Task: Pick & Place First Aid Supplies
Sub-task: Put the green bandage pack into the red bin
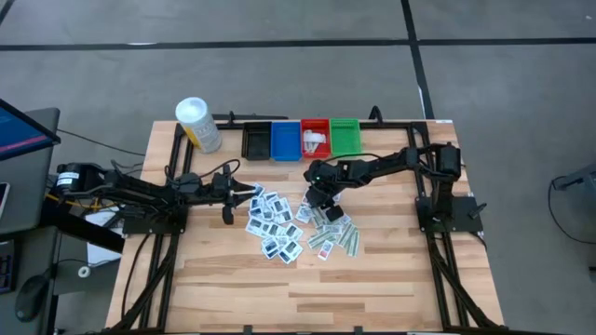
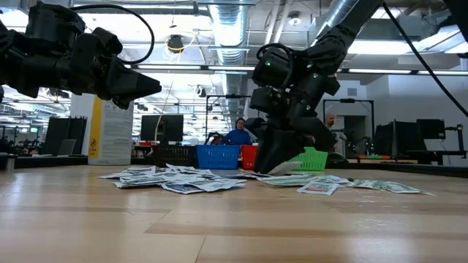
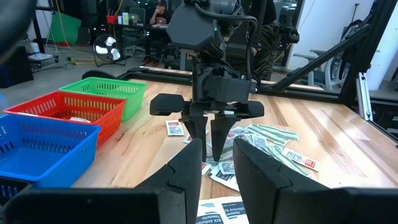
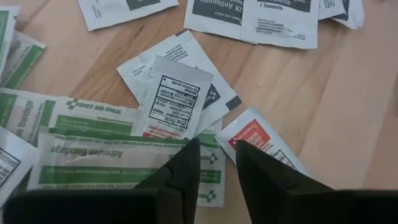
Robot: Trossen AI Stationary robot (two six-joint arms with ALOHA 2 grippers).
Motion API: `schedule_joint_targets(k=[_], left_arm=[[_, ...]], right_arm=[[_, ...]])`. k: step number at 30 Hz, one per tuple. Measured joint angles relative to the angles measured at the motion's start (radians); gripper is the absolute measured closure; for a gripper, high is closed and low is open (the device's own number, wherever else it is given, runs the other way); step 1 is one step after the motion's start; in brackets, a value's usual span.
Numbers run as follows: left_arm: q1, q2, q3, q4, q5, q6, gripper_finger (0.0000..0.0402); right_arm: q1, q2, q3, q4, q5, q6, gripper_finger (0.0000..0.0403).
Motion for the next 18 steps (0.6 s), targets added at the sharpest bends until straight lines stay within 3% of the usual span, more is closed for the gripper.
schedule_joint_targets(k=[18], left_arm=[[0.0,0.0,0.001,-0.001,0.0,0.0,0.0309]], right_arm=[[0.001,-0.036,-0.001,-0.05,0.008,0.0,0.0306]])
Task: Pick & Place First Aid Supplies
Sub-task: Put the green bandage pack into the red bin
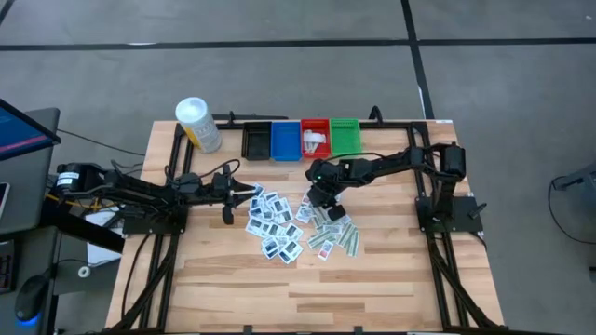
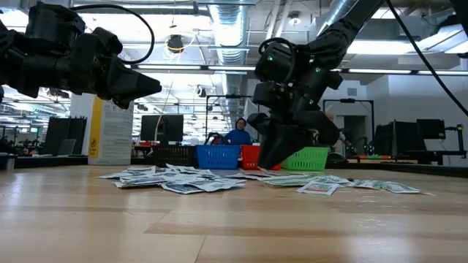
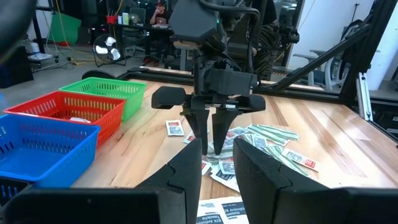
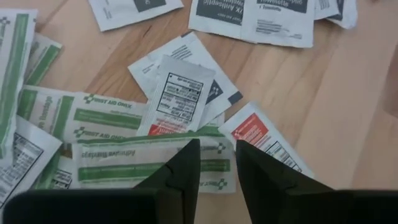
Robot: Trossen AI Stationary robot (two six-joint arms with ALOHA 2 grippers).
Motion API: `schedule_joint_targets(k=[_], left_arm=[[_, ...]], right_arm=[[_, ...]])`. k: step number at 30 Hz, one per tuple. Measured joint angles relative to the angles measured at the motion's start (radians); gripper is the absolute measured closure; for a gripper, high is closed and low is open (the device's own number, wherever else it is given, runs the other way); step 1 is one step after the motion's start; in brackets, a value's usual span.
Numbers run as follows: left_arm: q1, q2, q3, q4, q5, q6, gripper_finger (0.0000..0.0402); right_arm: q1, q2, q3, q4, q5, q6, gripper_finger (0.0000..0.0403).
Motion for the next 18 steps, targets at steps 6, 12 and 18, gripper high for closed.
schedule_joint_targets(k=[6,12,18], left_arm=[[0.0,0.0,0.0,-0.002,0.0,0.0,0.0309],[0.0,0.0,0.0,-0.002,0.0,0.0,0.0309],[0.0,0.0,0.0,-0.002,0.0,0.0,0.0309]], right_arm=[[0.0,0.005,0.0,-0.013,0.0,0.0,0.0306],[-0.003,0.006,-0.014,-0.009,0.0,0.0,0.0306],[-0.003,0.018,-0.028,0.009,-0.004,0.0,0.0306]])
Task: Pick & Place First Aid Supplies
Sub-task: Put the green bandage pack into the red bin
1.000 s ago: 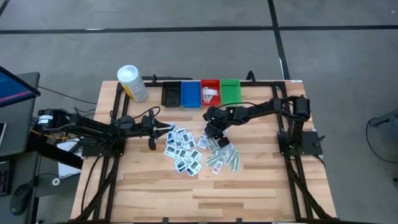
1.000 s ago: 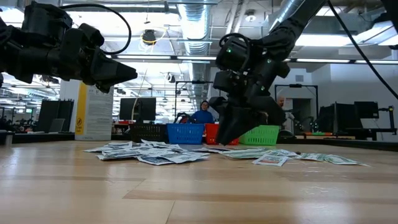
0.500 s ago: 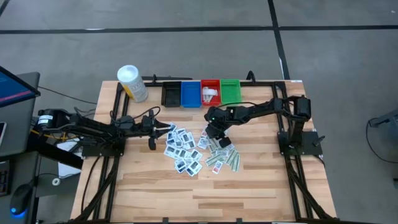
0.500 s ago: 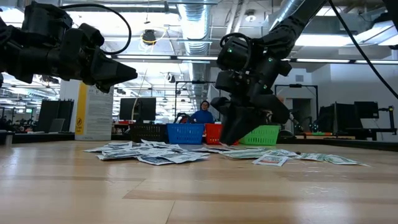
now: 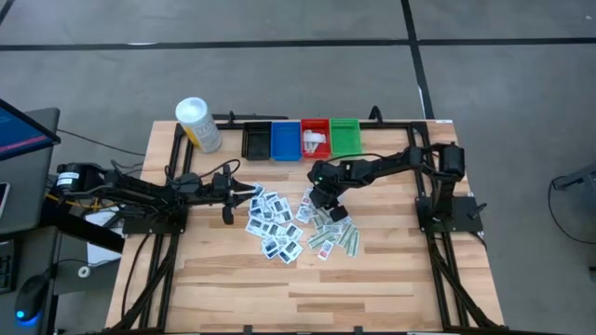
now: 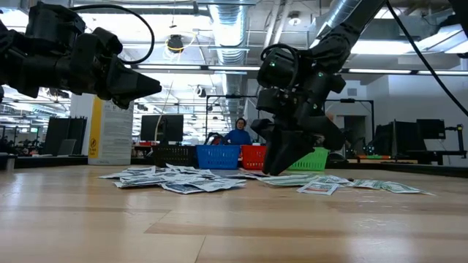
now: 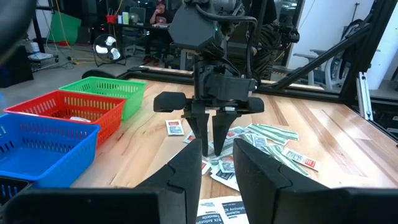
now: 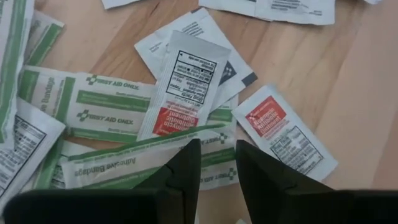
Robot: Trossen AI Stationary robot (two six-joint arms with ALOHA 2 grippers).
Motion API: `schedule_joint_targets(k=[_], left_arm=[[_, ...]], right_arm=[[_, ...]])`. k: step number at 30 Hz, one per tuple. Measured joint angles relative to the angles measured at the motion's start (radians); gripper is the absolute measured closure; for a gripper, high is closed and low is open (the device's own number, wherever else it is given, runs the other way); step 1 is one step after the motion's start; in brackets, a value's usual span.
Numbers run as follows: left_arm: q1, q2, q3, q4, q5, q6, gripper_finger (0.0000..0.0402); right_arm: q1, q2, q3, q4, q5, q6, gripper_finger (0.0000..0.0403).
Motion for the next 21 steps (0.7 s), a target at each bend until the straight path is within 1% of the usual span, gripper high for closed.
schedule_joint_targets(k=[9,14,21], left_arm=[[0.0,0.0,0.0,0.0,0.0,0.0,0.0309],[0.0,0.0,0.0,0.0,0.0,0.0,0.0309],[0.0,0.0,0.0,0.0,0.0,0.0,0.0309]], right_arm=[[-0.006,0.049,0.003,0.022,-0.018,0.009,0.0306],[-0.006,0.053,0.003,0.015,-0.016,0.011,0.0308],[-0.006,0.049,0.001,0.007,-0.009,0.01,0.0349]])
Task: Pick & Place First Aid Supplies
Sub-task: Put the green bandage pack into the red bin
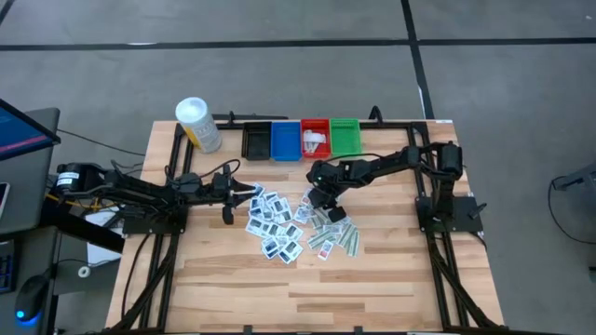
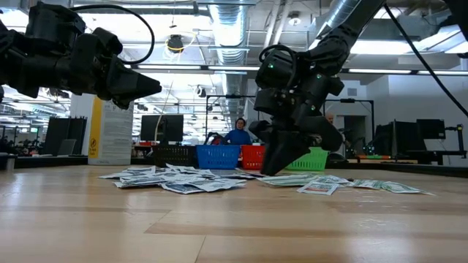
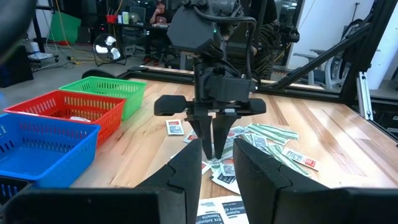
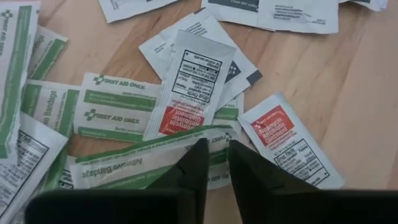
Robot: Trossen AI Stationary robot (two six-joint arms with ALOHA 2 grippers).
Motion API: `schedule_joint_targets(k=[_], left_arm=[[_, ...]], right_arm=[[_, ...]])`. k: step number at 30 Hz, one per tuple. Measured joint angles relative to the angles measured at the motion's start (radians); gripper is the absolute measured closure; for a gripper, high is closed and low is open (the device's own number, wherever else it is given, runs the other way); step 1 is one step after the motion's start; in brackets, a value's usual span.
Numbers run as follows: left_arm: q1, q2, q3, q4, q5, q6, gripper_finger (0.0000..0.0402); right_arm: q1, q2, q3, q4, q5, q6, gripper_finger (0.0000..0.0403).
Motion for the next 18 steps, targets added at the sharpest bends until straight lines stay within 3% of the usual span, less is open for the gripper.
schedule_joint_targets(k=[9,18], left_arm=[[0.0,0.0,0.0,0.0,0.0,0.0,0.0309],[0.0,0.0,0.0,0.0,0.0,0.0,0.0309]], right_arm=[[0.0,0.001,0.0,0.0,0.006,-0.003,0.0399],[0.0,0.004,0.093,-0.134,0.007,-0.003,0.0402]])
